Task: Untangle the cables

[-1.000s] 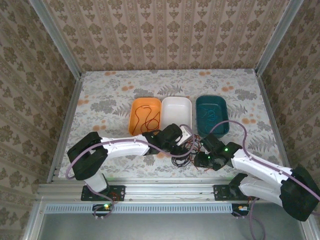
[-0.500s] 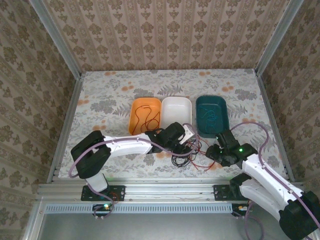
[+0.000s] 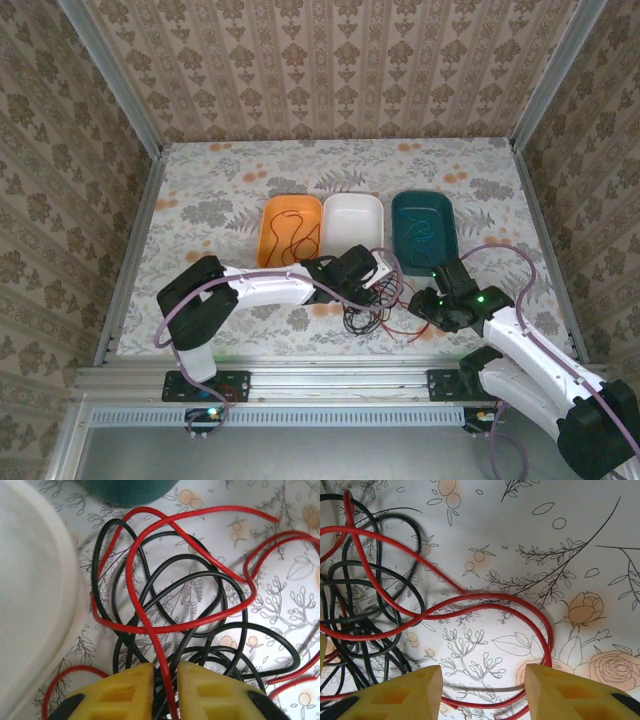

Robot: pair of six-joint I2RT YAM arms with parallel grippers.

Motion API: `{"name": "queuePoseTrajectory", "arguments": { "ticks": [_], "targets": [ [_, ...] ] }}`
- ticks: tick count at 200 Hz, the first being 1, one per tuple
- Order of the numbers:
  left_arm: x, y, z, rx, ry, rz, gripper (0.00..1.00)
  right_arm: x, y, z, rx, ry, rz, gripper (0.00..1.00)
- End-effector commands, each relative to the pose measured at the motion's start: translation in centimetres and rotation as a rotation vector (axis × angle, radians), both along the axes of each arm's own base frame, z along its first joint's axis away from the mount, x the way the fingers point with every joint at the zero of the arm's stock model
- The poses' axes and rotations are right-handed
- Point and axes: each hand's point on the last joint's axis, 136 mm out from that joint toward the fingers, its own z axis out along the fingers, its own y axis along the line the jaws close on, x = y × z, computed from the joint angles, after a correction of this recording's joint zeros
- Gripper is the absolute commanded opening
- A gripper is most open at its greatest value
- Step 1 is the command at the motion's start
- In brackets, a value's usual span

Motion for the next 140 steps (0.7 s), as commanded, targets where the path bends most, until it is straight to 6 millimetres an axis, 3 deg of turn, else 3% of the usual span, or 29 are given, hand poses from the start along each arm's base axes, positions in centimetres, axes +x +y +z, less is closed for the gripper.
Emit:
{"name": "queuePoseTrajectory", "arguments": {
  "ticks": [1,33,80,102,140],
  "targets": [
    [0.6,-0.7,1.4,-0.031,-0.035,0.003,0.04,-0.2,0.2,-0.2,0.015,0.001,0.009,0.49],
    [0.6,-1.2,4.6,-0.129,-0.067,-0.010,0.00,0.4,1.2,0.6,0.050,-0.036,0.069,0.51],
    [0.2,-0.8,10.3,-0.303,-0.076,-0.037,0.00,1.4,5.6,3.7,0.206,-0.167,0.254,0.55],
    [-0.1,-0.5,11.5,-0.343,-0.051,-0.051,0.00,1.7,7.1,4.7,0.231,-0.206,0.318,0.56],
    [-0.3,0.3,11.7,-0.363,-0.023,-0.041,0.00,1.9,8.0,4.0,0.212,-0.180,0.342,0.57]
  ]
}}
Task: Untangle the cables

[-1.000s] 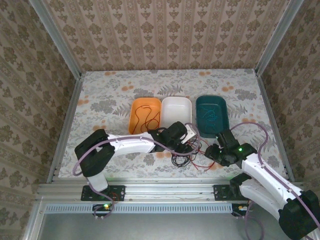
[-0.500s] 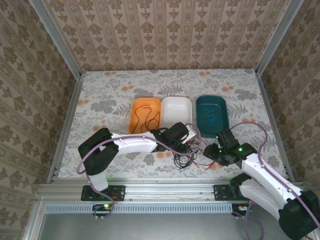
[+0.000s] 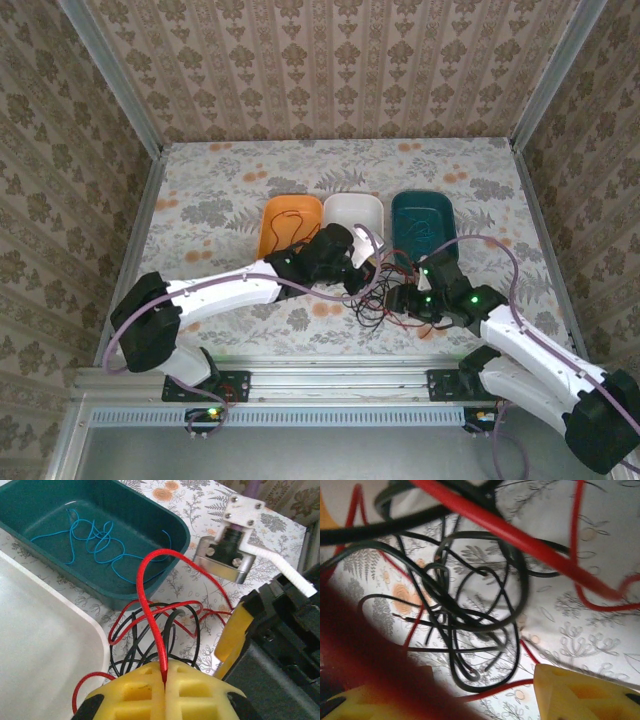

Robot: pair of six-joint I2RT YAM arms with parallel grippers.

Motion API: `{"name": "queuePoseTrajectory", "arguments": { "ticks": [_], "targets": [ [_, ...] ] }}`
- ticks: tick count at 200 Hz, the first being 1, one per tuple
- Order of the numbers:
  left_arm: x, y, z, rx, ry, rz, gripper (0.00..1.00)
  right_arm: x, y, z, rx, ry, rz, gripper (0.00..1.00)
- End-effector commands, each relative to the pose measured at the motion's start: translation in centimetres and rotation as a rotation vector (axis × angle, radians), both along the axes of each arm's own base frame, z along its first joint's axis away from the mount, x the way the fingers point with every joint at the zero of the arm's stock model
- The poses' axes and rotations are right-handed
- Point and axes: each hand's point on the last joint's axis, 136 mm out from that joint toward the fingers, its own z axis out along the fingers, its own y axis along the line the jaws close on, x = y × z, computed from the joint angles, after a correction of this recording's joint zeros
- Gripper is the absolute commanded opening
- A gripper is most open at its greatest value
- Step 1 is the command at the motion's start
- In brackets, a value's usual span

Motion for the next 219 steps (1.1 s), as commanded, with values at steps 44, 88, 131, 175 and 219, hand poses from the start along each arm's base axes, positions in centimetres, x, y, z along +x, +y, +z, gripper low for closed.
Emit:
{"name": "queuePoseTrajectory", "arguments": {
  "ticks": [44,88,131,175,219],
  "targets": [
    [-0.9,1.4,-2.4,0.034,0.077,-0.001,0.13,0.7,0.7,-0.8,-0.026,0.029,0.008,0.57],
    [-1.0,1.9,-3.5,0.051,0.086,0.018,0.22,0.6,0.2,-1.1,-0.041,0.036,-0.015,0.57],
    [-0.9,1.1,-4.0,0.055,0.098,-0.003,0.33,0.5,-0.2,-1.2,-0.055,0.041,-0.028,0.56],
    [-1.2,-0.3,-5.5,0.095,0.114,-0.033,0.38,0.8,-2.4,-0.9,-0.061,0.024,-0.156,0.53],
    [-2.2,-2.5,-6.0,0.121,0.093,-0.102,0.40,1.1,-5.5,-0.1,0.071,0.032,-0.391,0.52]
  ]
}}
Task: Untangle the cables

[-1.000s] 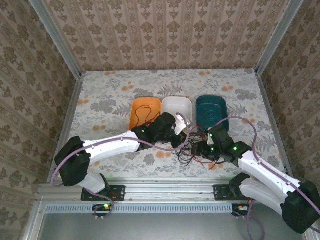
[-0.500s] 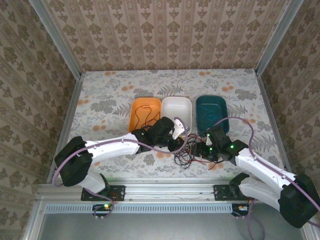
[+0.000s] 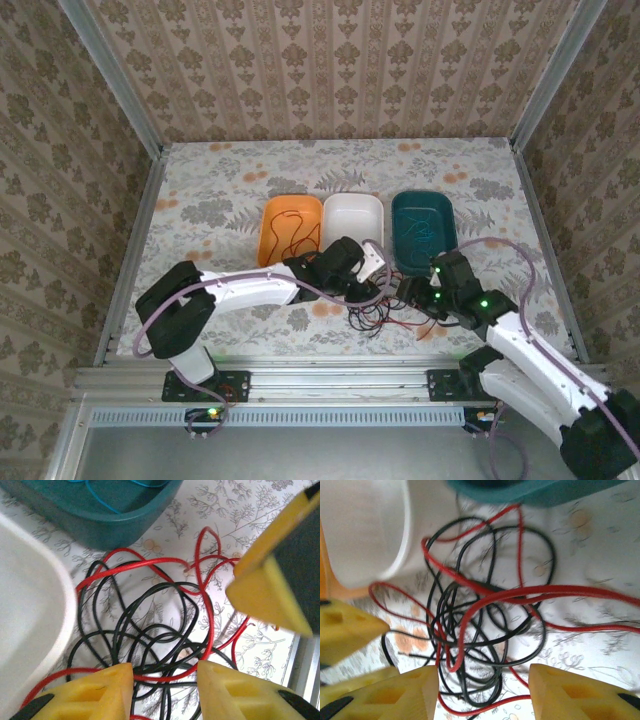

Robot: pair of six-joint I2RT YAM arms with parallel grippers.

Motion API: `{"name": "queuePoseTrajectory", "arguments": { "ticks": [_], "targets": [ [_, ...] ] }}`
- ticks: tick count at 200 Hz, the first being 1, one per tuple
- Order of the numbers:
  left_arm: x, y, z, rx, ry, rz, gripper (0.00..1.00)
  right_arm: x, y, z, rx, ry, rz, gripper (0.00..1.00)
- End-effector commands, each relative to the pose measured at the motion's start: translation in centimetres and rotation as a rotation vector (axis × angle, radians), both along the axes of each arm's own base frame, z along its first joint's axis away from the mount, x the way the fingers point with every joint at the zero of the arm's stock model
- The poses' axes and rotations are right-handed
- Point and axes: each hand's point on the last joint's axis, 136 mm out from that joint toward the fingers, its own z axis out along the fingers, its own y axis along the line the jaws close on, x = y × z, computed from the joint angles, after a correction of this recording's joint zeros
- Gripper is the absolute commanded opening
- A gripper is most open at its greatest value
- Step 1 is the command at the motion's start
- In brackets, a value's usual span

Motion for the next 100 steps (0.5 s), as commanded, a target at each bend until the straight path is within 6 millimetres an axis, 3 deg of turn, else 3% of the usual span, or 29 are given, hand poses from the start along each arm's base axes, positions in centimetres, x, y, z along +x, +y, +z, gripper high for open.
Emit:
{"name": "queuePoseTrajectory", "arguments": {
  "ticks": [1,58,100],
  "targets": [
    [-0.8,-1.8,1.3,-0.021,-0.022,-0.067,0.40,-0.7,-1.8,-0.8,0.059,0.062,-0.139,0.52],
    [-2.1,-4.6,0.5,-0.008,0.020,-0.182,0.41,-0.4,-2.2,-1.2,0.186,0.110,-0.216,0.51],
    [-1.7,-5.4,-2.0,0.068,0.040,-0.181,0.41,0.0,-2.3,-0.4,0.187,0.094,-0.203,0.51]
  ]
}}
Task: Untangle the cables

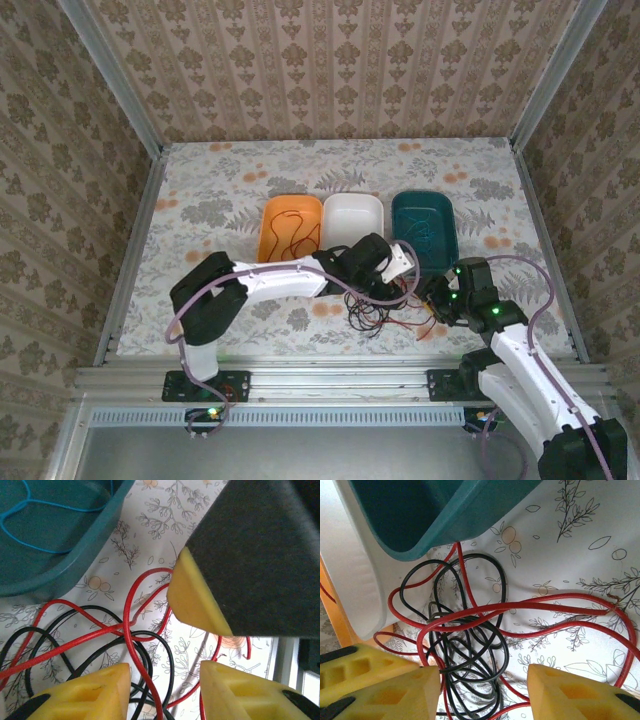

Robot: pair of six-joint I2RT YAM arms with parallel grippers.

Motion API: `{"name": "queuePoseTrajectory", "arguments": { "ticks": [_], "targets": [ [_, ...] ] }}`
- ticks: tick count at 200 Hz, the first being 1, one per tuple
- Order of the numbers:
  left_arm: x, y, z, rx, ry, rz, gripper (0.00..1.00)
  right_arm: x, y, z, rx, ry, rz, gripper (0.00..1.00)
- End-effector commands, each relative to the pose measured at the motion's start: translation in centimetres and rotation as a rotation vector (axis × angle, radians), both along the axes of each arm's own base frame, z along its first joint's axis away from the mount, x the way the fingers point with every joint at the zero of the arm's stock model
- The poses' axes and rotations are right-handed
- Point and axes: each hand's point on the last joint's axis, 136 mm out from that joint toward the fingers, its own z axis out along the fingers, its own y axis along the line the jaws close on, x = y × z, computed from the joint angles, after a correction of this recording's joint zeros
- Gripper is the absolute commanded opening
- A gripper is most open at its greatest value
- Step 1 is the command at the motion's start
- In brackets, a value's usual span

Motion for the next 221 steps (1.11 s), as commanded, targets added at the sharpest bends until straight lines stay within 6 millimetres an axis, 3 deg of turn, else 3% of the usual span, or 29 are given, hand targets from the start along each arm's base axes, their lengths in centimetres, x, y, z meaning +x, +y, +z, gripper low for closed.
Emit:
{"name": "queuePoseTrajectory", "arguments": {
  "ticks": [1,18,35,47,75,95,123,150,188,221],
  "targets": [
    [-0.6,-0.1,-1.3,0.060,0.008,-0.035,0.40,0.0,0.5,0.8,0.028,-0.002,0.023,0.51],
    [-0.3,0.0,-2.1,0.086,0.008,-0.021,0.32,-0.1,0.4,1.0,0.013,-0.004,0.039,0.51],
    [-0.1,-0.1,-2.0,0.076,0.000,-0.008,0.12,-0.2,0.4,1.3,-0.003,-0.015,0.059,0.51],
    [0.1,-0.3,-0.8,0.032,-0.011,0.006,0.00,0.0,0.4,1.7,-0.013,-0.039,0.078,0.51],
    [0.3,-1.2,5.4,-0.185,-0.006,0.041,0.00,-0.4,0.9,1.9,-0.030,-0.058,0.151,0.52],
    [0.9,-0.6,9.4,-0.285,-0.023,0.077,0.00,-0.8,2.1,2.1,-0.014,-0.071,0.234,0.53],
    [2.9,1.7,12.5,-0.348,-0.052,0.181,0.00,-0.9,4.7,3.3,-0.024,-0.141,0.371,0.56],
    [3.9,3.8,15.5,-0.405,-0.091,0.259,0.00,-1.1,6.9,2.8,-0.098,-0.138,0.480,0.57],
    [3.0,6.1,22.3,-0.504,-0.179,0.250,0.00,0.2,6.8,0.1,-0.189,-0.043,0.435,0.57],
    [4.3,10.1,27.6,-0.522,-0.337,0.368,0.00,1.3,7.4,0.5,-0.153,-0.083,0.400,0.58]
  ]
}}
